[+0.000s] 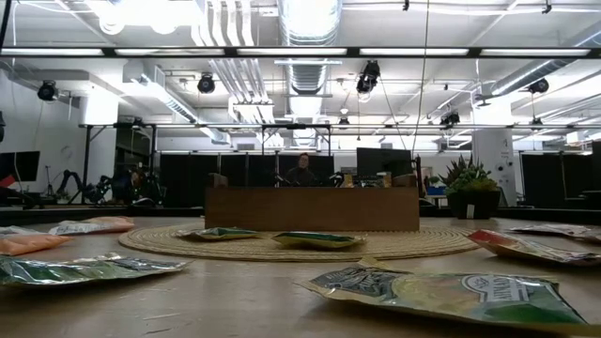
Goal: Pick & Place Tea
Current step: Put the orange tea bag into the right section of the wooden organizer
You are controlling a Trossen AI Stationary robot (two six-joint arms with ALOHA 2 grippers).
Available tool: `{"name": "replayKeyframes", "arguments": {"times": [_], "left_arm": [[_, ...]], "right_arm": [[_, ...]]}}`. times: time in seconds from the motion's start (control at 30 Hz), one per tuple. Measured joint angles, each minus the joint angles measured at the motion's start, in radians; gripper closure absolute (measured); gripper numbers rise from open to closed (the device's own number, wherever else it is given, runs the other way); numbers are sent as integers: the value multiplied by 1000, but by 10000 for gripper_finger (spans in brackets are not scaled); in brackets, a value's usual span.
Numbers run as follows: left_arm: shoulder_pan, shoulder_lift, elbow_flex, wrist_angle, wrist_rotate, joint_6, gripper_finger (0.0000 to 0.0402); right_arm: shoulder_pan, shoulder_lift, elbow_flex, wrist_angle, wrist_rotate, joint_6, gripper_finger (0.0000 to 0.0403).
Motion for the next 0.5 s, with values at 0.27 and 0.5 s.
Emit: {"name": "replayKeyframes", "arguments": {"times": [0.27, 0.5], "left_arm": [[4, 17, 0, 53, -101, 10, 187], [6, 29, 0, 174, -173, 16, 187]], "right_arm": [[5, -18, -11, 140, 31, -14, 390], [13, 2, -24, 307, 31, -50, 390]]}}
